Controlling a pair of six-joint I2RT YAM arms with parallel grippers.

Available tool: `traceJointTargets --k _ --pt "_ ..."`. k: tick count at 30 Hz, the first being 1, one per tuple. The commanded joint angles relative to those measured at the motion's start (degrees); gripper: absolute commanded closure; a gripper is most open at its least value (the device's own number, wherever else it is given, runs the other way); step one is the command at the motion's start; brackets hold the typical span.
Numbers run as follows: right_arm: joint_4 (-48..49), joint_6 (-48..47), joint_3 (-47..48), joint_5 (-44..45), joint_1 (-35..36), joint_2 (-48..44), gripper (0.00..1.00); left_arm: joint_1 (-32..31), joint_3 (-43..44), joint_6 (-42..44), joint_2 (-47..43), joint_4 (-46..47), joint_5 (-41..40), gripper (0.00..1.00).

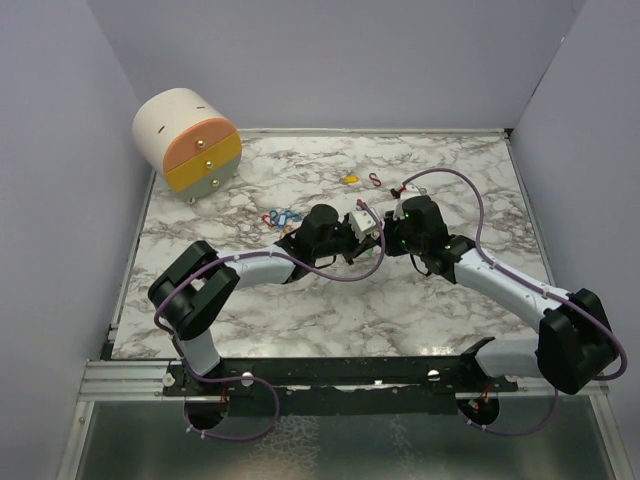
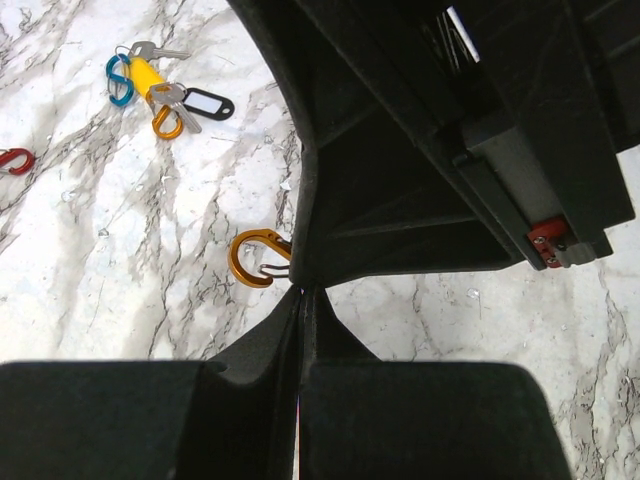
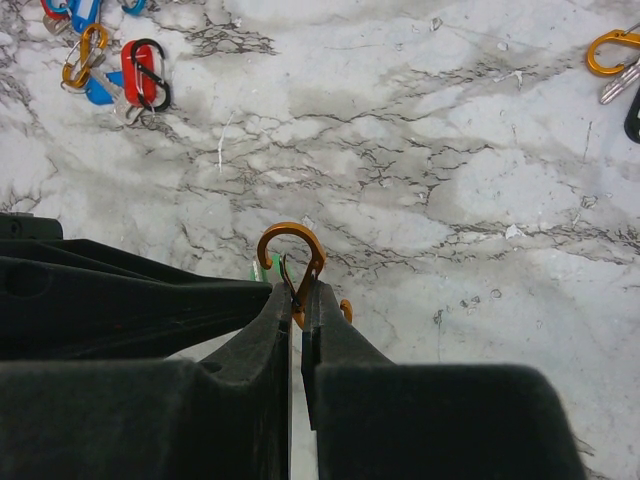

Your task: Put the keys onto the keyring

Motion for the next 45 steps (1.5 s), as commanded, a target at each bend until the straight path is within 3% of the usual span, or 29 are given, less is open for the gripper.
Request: traceJointTargets --k 1,9,26,45 --pt "-1.38 1.42 0.84 1.68 -0.3 -1.1 0.99 -0.19 1.38 0.41 -0.61 1.34 -0.17 1.0" --pt "-0.79 4.43 1.65 3.37 -1.26 0.68 0.99 -0.18 -2.96 -6.17 -5.44 4.21 -7.12 1.0" --pt "-0.79 5.41 3.09 -2.46 -1.27 0.22 0.99 -0.18 -3.35 -7.38 -5.68 5.64 -0.52 1.0" --pt "-2.17 4.11 3.45 -4.25 -1.29 0.02 0.99 -0.12 -1.27 -5.65 -3.98 5.63 -1.04 1.0"
